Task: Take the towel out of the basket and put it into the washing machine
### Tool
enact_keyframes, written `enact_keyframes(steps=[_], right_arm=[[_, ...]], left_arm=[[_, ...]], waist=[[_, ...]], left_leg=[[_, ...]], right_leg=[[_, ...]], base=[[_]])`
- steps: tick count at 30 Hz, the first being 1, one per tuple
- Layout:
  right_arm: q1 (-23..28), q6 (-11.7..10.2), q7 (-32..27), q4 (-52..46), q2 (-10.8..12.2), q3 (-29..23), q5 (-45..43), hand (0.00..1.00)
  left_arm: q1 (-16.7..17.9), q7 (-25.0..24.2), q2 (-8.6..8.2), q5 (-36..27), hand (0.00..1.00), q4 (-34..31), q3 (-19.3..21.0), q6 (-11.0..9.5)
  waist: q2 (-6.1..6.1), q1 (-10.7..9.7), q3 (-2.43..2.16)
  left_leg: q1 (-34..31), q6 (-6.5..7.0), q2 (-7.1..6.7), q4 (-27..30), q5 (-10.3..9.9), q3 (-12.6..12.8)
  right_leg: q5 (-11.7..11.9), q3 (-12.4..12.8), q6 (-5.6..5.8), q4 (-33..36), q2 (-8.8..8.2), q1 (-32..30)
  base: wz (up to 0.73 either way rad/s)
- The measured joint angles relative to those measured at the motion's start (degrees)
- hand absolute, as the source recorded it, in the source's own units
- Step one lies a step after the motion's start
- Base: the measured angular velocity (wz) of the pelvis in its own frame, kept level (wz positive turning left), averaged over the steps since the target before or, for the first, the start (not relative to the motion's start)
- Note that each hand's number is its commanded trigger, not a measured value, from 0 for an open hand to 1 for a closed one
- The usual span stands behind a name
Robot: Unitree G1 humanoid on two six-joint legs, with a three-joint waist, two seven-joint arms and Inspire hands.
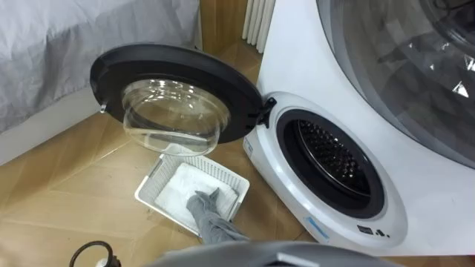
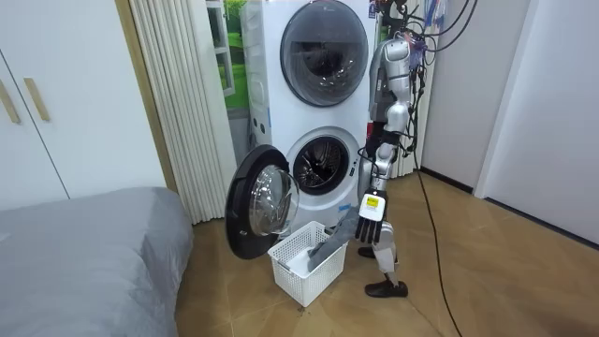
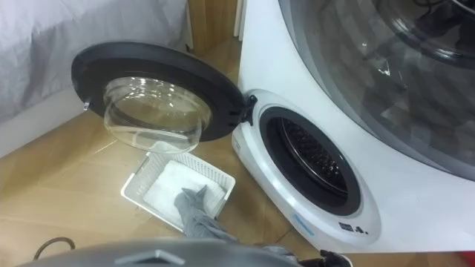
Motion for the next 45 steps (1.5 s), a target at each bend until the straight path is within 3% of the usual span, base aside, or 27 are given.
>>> enact_keyframes(steps=[9,12,17,18,20,24,25,26,29,30,36,38,42,45], right_arm=[[0.1,-2.9,1.2,-0.6,-0.1,0.5,0.1,0.00],[-0.1,-3.5,1.5,-1.0,-0.2,0.5,-0.1,0.00],[-2.2,-3.6,1.8,-0.9,-1.1,2.3,-0.5,0.00],[-3.3,-3.6,1.9,-0.8,-1.5,3.1,-0.6,0.00],[-6.3,-3.8,1.8,-0.1,-1.9,4.8,-0.8,0.00],[-10.3,-4.8,1.7,0.9,-2.3,6.5,-1.7,0.00],[-12.1,-4.8,1.7,1.7,-2.2,6.5,-1.9,0.00],[-13.9,-4.8,1.7,2.1,-2.2,6.5,-2.5,0.00],[-17.1,-5.7,1.7,1.9,-1.3,6.7,-2.5,0.00],[-18.4,-6.3,1.8,2.0,-0.7,6.8,-2.4,0.00],[-25.0,-7.4,1.3,0.6,0.6,11.4,-2.2,0.00],[-26.3,-7.6,1.1,-0.8,0.6,12.3,-2.1,0.00],[-28.2,-7.8,1.2,-3.6,0.4,13.3,-1.5,0.00],[-29.3,-8.3,1.2,-5.1,0.4,13.9,-0.5,0.00]], left_arm=[[-0.4,0.0,0.79,0.4,0.00,-1.8,-0.8,-2.8],[-0.8,0.4,0.98,0.4,0.00,-3.5,-0.9,-4.6],[-4.7,1.3,1.10,0.5,0.00,-3.5,-1.7,-6.5],[-5.8,1.4,1.17,0.7,0.00,-3.4,-2.7,-7.0],[-8.4,1.3,1.19,1.3,0.00,-3.3,-5.5,-7.9],[-13.4,1.4,0.77,2.7,0.00,-0.9,-8.7,-10.2],[-15.4,1.5,0.62,4.0,0.00,0.3,-9.4,-10.6],[-17.6,1.6,0.60,5.3,0.00,1.7,-10.4,-11.2],[-21.7,1.6,0.54,6.9,0.00,3.5,-12.7,-11.6],[-23.3,1.7,0.49,7.3,0.00,4.1,-13.8,-12.2],[-30.7,4.4,-0.02,10.4,0.00,4.0,-19.5,-13.0],[-33.1,5.1,0.39,10.4,0.00,4.1,-21.8,-13.0],[-37.3,5.3,0.57,11.4,0.00,4.0,-25.8,-13.6],[-39.9,5.4,2.02,11.9,0.00,4.0,-28.1,-14.0]], waist=[[-0.43,0.0,-0.17],[-0.26,0.1,-0.22],[0.35,0.2,-0.31],[0.57,0.2,-0.27],[0.96,0.0,-0.09],[1.67,-0.2,0.50],[1.45,-0.3,0.80],[1.26,-0.2,1.46],[0.92,-0.8,2.20],[0.91,-0.8,2.63],[1.15,-1.1,3.86],[0.94,-1.8,4.55],[0.76,-3.4,5.00],[0.74,-4.6,5.15]], left_leg=[[-1.9,0.00,0.01,0.1,0.0,0.0],[-3.0,0.00,0.00,0.1,0.0,-0.1],[-6.8,0.12,0.03,1.0,0.1,-0.1],[-7.9,0.14,0.03,1.3,0.1,-0.1],[-10.6,0.29,0.09,2.4,0.2,-0.3],[-14.9,0.71,-0.01,3.3,0.6,-0.2],[-17.0,0.73,-0.09,4.4,0.8,-0.2],[-19.3,0.74,-0.09,5.6,0.8,-0.3],[-25.1,0.76,-0.08,9.2,0.8,-0.9],[-27.8,0.77,-0.09,10.6,0.8,-1.2],[-42.2,1.48,-0.12,19.5,0.3,-1.7],[-46.6,1.71,-0.11,22.9,0.1,-1.9],[-56.4,2.47,0.36,30.6,-1.4,-1.9],[-63.0,2.61,1.81,35.6,-2.9,-1.7]], right_leg=[[0.3,-0.1,0.06,0.1,-0.02,-1.9],[0.6,-0.2,0.19,0.0,-0.04,-2.9],[1.4,-0.1,0.30,1.1,-0.05,-6.6],[1.5,-1.6,0.27,1.6,-0.15,-7.8],[1.9,-2.3,0.13,2.4,-0.30,-10.2],[2.2,-2.4,0.06,4.5,-0.58,-15.0],[2.2,-2.9,0.05,6.1,-0.87,-17.4],[2.2,-3.2,0.05,7.6,-1.05,-19.8],[2.3,-3.2,-0.07,10.3,-1.36,-25.2],[2.3,-3.2,-0.20,11.4,-1.48,-27.8],[2.1,-3.0,-1.03,19.9,-2.40,-42.2],[1.9,-2.9,-1.32,22.8,-2.72,-46.3],[1.2,-1.2,-1.16,28.8,-2.50,-55.9],[1.8,-1.5,-0.60,31.6,-1.89,-61.8]], base=[[0.00],[0.00],[-0.04],[-0.13],[-0.07],[0.00],[-0.07],[-0.05],[0.04],[0.05],[0.03],[0.04],[-0.05],[-0.21]])
